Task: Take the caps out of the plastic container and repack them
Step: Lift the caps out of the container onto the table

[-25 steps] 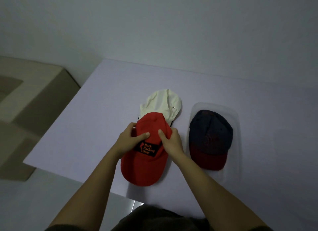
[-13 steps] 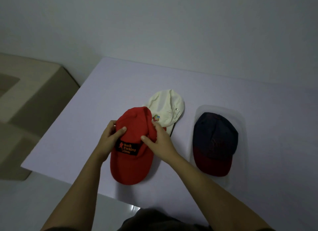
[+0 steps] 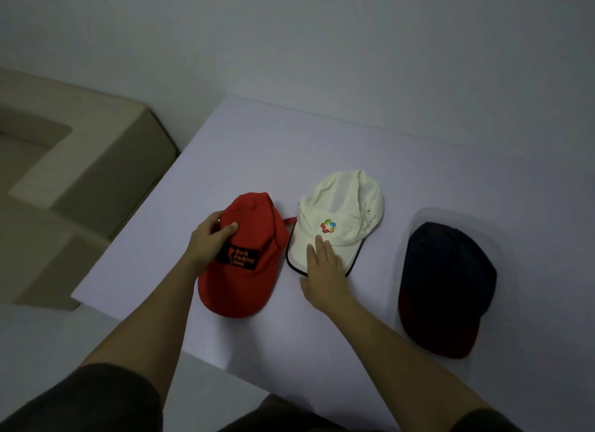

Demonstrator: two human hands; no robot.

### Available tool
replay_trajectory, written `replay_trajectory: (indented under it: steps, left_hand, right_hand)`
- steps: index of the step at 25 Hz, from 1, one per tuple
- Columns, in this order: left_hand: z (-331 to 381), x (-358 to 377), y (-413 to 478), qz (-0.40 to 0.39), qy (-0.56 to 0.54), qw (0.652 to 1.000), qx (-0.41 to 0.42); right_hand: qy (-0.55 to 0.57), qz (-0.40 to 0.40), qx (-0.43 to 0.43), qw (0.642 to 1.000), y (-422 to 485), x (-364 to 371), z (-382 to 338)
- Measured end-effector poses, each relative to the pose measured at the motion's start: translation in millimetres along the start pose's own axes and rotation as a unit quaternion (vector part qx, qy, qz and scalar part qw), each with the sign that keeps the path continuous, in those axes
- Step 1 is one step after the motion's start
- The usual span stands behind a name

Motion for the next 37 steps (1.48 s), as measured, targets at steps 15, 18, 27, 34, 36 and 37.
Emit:
replay_trajectory:
  steps: [15,18,27,34,36,37]
  left_hand:
    - [60.4,27.1,66.1,0.062,0.214,0.973,0.067]
    - [55.5,26.3,65.4,0.060,0.219,0.973,0.028]
    - [187.5,104.8,-32.4,0.136,0.021,0.973,0.183]
    - [217.6,266.9,-140.9,-0.081,0.118,0.946,0.290]
    - [204.4,301.8,-153.2,-0.107,0.214,0.931,0.276]
    - [197.2,313.4,-156.8,-0.117,0.251,0.925,0.260]
  right_hand:
    - [-0.056,0.021,-0.027,0.998,-13.8,11.4,17.6]
    - [0.000,0.042,-0.047,0.998,-14.6,-3.6,8.1]
    - [0.134,0.325,0.032,0.936,-60.1,-154.5,72.7]
    - [0.185,0.339,0.227,0.894,-136.6,-160.3,196.6]
    - [0.220,0.285,0.255,0.897,-140.3,-138.1,216.7]
    - [0.251,0.271,0.264,0.891,-140.7,-130.2,223.3]
Point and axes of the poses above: each hand's wrist, its own y-axis towards the middle knuckle, its own x-axis out of the palm, z = x × y, the point moved 9 cm from there along y, towards the middle knuckle, and after that the axes turned 13 degrees about y, right-handed, at the moved point
